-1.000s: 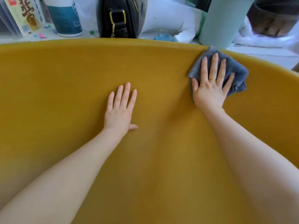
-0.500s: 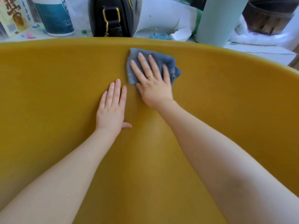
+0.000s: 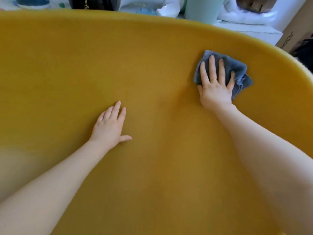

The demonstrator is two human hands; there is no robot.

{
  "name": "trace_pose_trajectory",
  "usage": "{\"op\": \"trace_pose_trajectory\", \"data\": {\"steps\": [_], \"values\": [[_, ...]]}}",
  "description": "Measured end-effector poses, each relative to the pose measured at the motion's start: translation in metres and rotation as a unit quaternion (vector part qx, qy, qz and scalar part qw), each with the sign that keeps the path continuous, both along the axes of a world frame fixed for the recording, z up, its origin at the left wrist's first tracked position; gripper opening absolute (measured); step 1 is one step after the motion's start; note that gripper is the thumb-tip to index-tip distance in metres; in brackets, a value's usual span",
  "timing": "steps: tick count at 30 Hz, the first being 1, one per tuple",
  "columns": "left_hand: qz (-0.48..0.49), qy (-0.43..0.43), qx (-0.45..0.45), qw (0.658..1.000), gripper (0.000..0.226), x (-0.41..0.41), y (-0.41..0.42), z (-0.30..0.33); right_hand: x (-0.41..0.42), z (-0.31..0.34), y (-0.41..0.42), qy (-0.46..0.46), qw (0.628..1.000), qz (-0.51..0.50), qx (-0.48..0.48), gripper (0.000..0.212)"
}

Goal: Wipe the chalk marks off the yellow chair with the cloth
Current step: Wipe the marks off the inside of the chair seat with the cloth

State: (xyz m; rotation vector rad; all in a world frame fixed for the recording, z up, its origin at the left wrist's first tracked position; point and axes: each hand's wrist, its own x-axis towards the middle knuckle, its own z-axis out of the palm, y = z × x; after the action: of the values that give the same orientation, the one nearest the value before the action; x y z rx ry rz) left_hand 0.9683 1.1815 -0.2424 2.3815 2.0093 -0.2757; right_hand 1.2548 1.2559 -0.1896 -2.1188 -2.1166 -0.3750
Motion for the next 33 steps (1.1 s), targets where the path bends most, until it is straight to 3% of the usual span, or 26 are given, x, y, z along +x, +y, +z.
{"op": "trace_pose_trajectory", "data": {"steps": [7,14,20,24,29,31,33], "values": [[0.018,-0.006,-0.050,0.999,0.123,-0.029,-0.036,-0.022,-0.085,-0.072,-0.017,0.046,0.976,0.163,-0.135,0.059],[0.077,-0.086,-0.110,0.987,0.099,-0.044,-0.089,-0.029,-0.129,-0.112,-0.101,0.056,0.902,0.298,-0.307,0.050],[0.108,-0.158,-0.169,0.967,0.072,-0.050,-0.173,-0.008,-0.149,-0.106,-0.214,0.102,0.845,0.281,-0.443,0.053],[0.082,-0.173,-0.209,0.959,0.065,-0.051,-0.222,0.012,-0.147,-0.094,-0.286,0.098,0.838,0.271,-0.462,0.067],[0.078,-0.212,-0.250,0.941,0.057,-0.046,-0.268,0.029,-0.147,-0.086,-0.370,0.127,0.895,0.249,-0.348,0.038],[0.069,-0.233,-0.256,0.936,0.052,-0.047,-0.281,0.039,-0.150,-0.074,-0.382,0.145,0.892,0.220,-0.367,0.035],[0.051,-0.249,-0.267,0.930,0.048,-0.048,-0.292,0.059,-0.155,-0.047,-0.379,0.225,0.863,0.132,-0.433,0.025]]}}
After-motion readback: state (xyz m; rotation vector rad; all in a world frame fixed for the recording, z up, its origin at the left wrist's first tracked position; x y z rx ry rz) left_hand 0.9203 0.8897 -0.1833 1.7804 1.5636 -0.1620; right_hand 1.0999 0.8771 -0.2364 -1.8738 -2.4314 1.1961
